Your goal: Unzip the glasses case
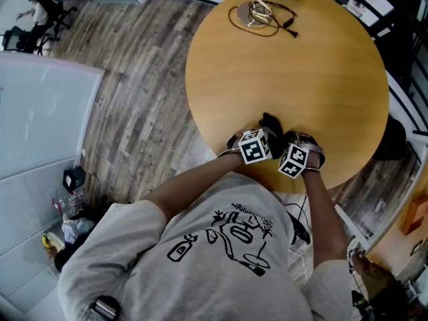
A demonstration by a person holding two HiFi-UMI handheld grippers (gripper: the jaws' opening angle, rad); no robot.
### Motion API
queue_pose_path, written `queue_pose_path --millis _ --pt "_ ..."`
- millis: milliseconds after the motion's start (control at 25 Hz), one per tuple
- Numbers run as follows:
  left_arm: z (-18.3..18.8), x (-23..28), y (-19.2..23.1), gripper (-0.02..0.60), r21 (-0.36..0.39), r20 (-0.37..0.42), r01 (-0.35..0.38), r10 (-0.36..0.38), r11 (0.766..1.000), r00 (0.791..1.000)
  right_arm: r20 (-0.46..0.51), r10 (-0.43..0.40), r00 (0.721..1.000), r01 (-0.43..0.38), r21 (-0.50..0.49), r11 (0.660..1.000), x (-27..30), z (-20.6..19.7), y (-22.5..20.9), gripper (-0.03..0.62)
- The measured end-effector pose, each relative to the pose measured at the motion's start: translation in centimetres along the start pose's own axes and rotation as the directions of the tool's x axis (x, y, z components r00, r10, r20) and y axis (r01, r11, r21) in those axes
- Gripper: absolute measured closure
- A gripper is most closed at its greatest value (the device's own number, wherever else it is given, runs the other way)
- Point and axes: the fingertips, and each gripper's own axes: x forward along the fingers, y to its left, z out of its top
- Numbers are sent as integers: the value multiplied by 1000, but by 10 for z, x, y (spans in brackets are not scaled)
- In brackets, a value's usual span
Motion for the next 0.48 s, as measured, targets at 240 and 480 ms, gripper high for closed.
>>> queue_pose_path --millis 240,480 --pt "0 1 -2 575 -6 2 6 -6 1000 1000 1 8 1000 -8 -11 1000 5 -1 -2 565" --pt "0 1 -1 575 -13 5 9 -9 1000 1000 6 4 1000 -4 -21 1000 5 5 -9 565"
